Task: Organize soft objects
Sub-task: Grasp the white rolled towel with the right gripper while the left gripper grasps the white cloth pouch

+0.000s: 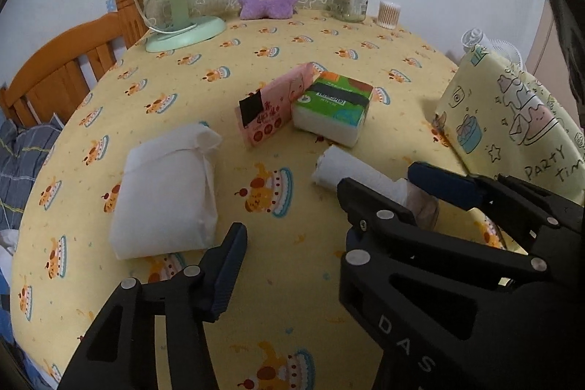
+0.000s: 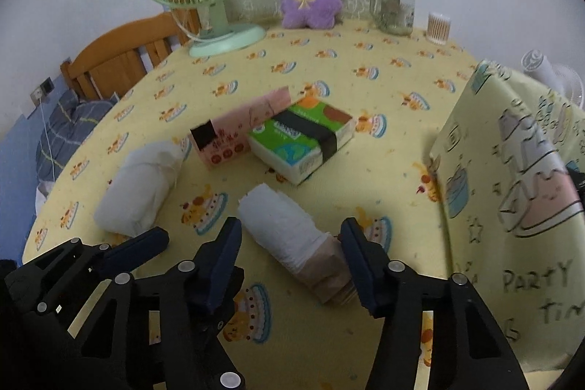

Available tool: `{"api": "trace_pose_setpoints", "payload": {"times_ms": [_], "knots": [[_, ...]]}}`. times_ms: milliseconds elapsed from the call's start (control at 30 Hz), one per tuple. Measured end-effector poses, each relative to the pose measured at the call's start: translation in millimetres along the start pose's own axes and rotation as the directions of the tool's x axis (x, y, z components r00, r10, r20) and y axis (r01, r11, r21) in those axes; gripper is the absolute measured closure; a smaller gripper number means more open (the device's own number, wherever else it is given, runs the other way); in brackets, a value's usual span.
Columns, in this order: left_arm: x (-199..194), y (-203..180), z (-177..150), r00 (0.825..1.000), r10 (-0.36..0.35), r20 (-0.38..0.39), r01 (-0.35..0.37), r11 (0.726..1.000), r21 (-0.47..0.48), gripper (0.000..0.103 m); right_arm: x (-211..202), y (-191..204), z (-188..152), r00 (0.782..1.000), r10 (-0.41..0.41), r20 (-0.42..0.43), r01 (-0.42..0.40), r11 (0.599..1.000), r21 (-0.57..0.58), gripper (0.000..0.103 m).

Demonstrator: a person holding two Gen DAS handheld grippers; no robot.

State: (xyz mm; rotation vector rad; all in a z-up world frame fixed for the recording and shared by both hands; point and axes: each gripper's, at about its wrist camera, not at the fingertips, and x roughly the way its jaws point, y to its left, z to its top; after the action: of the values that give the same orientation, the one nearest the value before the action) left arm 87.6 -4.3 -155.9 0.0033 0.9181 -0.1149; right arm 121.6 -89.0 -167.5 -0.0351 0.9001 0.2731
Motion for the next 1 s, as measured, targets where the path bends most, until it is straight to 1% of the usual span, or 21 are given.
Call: {"api": "trace_pose_setpoints", "payload": {"times_ms": [67, 133, 300, 333, 567, 700, 767, 800, 833, 967, 1000], "knots": [[0, -1, 0, 1.000, -0.001, -0.002, 0.001, 1.000, 0.003, 0.045, 3, -1, 0, 1.000, 0.022, -0.018, -0.022, 1.000, 0.008, 0.053], [1, 0, 0, 1.000, -0.002, -0.006, 0.002, 1.000, 0.002, 0.045, 3, -1, 0, 0.999, 0.028, -0.028, -0.028, 1.000, 0.005, 0.064], [-8, 0, 3, 1.000, -0.011, 0.014, 0.011, 1.000, 0.000, 0.045, -3, 0, 1, 0.999, 0.045, -0.017, -0.045, 0.999, 0.005, 0.081], [-10, 0, 3, 1.000, -0.009, 0.019, 0.009, 1.000, 0.001, 0.045, -6, 1, 1, 0.998, 0.052, -0.016, -0.052, 0.999, 0.006, 0.083], [-29, 7, 10, 0.997, 0.003, 0.078, -0.003, 1.000, 0.001, 0.044, -24, 10, 10, 0.998, 0.052, 0.046, -0.052, 0.999, -0.007, 0.085], [-32, 14, 17, 0.996, 0.016, 0.093, -0.016, 1.000, 0.002, 0.044, -29, 17, 17, 0.996, 0.051, 0.071, -0.051, 0.999, -0.011, 0.085], [-35, 18, 20, 0.994, 0.029, 0.102, -0.030, 0.999, 0.010, 0.041, -30, 21, 21, 0.995, 0.048, 0.083, -0.047, 0.999, -0.011, 0.085], [-35, 20, 21, 0.993, 0.038, 0.109, -0.040, 0.999, 0.012, 0.037, -30, 23, 23, 0.995, 0.046, 0.089, -0.045, 0.999, -0.012, 0.085], [-35, 23, 22, 0.993, 0.046, 0.113, -0.047, 0.999, 0.011, 0.036, -30, 25, 25, 0.994, 0.041, 0.097, -0.040, 0.999, -0.015, 0.085], [-30, 35, 25, 0.992, 0.055, 0.110, -0.054, 0.998, -0.009, 0.035, -23, 33, 31, 0.995, 0.027, 0.101, -0.025, 1.000, -0.016, 0.085], [-26, 40, 26, 0.993, 0.062, 0.103, -0.060, 0.998, -0.018, 0.034, -22, 34, 31, 0.995, 0.025, 0.100, -0.024, 1.000, -0.017, 0.085]]}}
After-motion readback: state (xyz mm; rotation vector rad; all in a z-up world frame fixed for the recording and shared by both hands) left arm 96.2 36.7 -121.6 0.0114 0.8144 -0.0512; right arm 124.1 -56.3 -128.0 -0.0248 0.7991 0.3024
